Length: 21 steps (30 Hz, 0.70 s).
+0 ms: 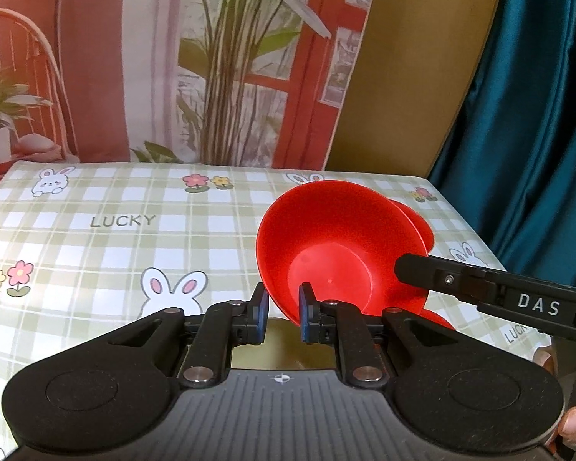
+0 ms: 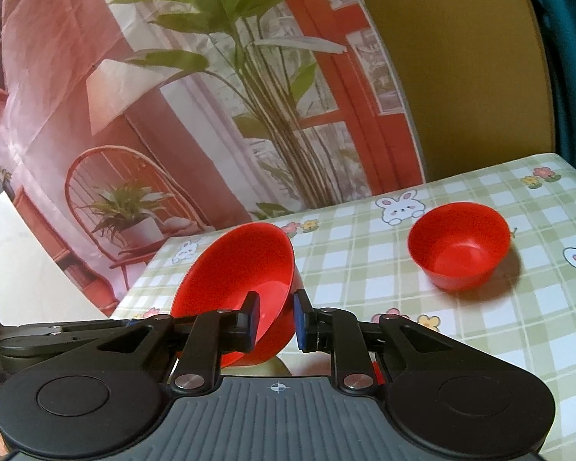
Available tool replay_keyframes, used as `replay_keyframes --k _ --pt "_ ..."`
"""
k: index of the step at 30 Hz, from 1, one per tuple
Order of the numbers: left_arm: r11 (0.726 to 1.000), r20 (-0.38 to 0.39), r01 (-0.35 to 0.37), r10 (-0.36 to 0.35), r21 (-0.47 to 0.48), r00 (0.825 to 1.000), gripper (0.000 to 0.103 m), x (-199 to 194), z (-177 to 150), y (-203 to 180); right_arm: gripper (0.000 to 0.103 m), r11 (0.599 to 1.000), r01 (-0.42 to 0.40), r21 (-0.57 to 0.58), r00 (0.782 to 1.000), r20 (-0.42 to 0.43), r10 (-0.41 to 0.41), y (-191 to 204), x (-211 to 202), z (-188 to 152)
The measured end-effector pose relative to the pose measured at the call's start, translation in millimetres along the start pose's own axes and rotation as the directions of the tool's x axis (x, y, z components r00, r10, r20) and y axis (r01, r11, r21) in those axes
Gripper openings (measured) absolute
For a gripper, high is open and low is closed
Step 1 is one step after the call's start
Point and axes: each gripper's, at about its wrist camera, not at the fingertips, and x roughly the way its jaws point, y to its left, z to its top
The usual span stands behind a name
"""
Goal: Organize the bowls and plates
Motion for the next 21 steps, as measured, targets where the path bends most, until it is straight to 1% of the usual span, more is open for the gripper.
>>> replay_keyframes --k 8,13,21 --pt "0.999 -0.011 0.038 -0.038 0.017 0.999 0.018 2 -4 -16 0.019 1.0 0.024 0.013 0.999 0.021 -0.024 -16 -20 0" --pt "0.996 -0.02 0.082 -0.082 0.018 0.996 0.018 8 -5 -26 0.02 0.999 0.052 0.017 0.998 0.024 -0.052 -31 -34 1" --pt "0.989 -0.071 0.14 -0.136 0.054 0.988 0.019 16 -13 -42 0.02 0.994 0.106 0.035 0.994 -0.009 -0.105 -51 -47 -12"
